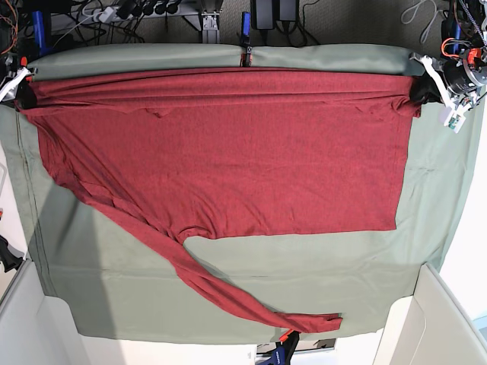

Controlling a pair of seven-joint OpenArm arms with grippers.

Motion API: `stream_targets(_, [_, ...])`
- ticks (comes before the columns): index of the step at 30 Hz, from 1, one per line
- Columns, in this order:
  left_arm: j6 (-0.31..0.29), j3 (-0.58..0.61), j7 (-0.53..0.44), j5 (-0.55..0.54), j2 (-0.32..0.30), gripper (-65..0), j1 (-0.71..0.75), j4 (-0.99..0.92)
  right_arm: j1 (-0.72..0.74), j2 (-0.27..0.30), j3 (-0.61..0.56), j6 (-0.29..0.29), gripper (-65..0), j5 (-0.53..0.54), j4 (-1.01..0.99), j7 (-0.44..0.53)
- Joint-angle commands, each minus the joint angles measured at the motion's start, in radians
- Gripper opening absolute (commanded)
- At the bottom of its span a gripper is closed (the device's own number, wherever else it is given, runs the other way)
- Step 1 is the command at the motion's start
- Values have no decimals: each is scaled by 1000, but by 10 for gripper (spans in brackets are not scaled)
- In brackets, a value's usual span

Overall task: Fold the T-shirt properly
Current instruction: 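Lower the shirt edge onto the table and open both grippers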

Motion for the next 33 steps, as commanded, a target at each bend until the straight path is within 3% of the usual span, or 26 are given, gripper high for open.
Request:
stream_targets(1, [10,-13,-10,16,-28,-570,-3,8,13,27,18,-8,-650,-10,9,23])
stream_targets(2, [10,-13,-10,16,-28,-551,-3,8,22,27,18,-8,-623,-10,9,23])
stream_targets(5, [10,-13,-10,16,-28,-481,-2,8,44,27,18,-8,-437,-14,9,23])
stream_targets(7, [10,-13,-10,16,-28,-425,-3,8,48,27,18,-8,-384,-13,10,23])
stream_targets(10, [10,-13,-11,16,-28,-377,-3,8,50,27,18,-9,-382,-13,10,23])
stream_targets(21, [10,-16,16,-74,-55,-346,-8,20,104,28,19,-12,-380,-6,14,-2])
stream_targets(23, [10,-16,16,-75,-68,-346,-11,25,113,28,19,-12,-336,-6,14,-11])
stream_targets(26, [10,-16,16,-75,-79,-346,-26,26,112,27,19,-11,-204,-5,14,-14])
stream_targets(33, [10,-16,17,-105,-84,-346,-68,26,113,28,19,-11,-201,2,22,-25])
